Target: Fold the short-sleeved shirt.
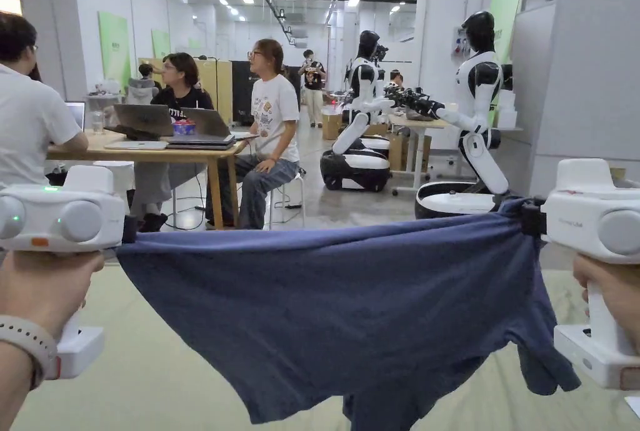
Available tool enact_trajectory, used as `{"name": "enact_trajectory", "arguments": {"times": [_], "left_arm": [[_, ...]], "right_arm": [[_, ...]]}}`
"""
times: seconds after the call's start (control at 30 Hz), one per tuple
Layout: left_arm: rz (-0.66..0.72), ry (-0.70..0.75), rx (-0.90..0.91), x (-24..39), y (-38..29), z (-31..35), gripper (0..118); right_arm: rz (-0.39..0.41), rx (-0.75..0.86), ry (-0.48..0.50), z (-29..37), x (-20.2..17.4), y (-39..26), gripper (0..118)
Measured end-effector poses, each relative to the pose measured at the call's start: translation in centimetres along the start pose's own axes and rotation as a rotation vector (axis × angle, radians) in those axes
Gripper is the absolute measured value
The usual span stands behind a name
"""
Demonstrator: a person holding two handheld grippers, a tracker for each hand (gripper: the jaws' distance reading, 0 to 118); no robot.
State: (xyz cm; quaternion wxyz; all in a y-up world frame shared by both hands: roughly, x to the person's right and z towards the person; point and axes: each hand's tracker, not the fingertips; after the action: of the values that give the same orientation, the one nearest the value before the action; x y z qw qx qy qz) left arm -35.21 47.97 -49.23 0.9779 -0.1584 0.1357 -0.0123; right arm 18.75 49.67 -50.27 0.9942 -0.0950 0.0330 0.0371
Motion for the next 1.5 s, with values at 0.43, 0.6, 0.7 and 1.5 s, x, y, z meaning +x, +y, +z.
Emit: {"name": "enact_trajectory", "arguments": {"times": [0.43, 0.6, 0.7, 1.5], "left_arm": [[0.000, 0.042, 0.050, 0.9, 6.9, -5.0, 5], [0.005, 0.046, -0.082, 1.5, 0.1, -9.0, 5], [0.032, 0.022, -0.125, 1.6, -3.7, -9.7, 5], [0.071, -0.198, -0.527, -5.4, -35.7, 10.7, 6]], "right_arm": [[0.017, 0.090, -0.005, -4.3, -0.7, 5.2, 6], [0.011, 0.007, -0.011, -7.3, -1.3, -1.1, 6], [0.016, -0.012, -0.028, -7.9, -1.6, -5.2, 6], [0.078, -0.532, 0.100, 14.8, -0.8, -36.2, 6]]}}
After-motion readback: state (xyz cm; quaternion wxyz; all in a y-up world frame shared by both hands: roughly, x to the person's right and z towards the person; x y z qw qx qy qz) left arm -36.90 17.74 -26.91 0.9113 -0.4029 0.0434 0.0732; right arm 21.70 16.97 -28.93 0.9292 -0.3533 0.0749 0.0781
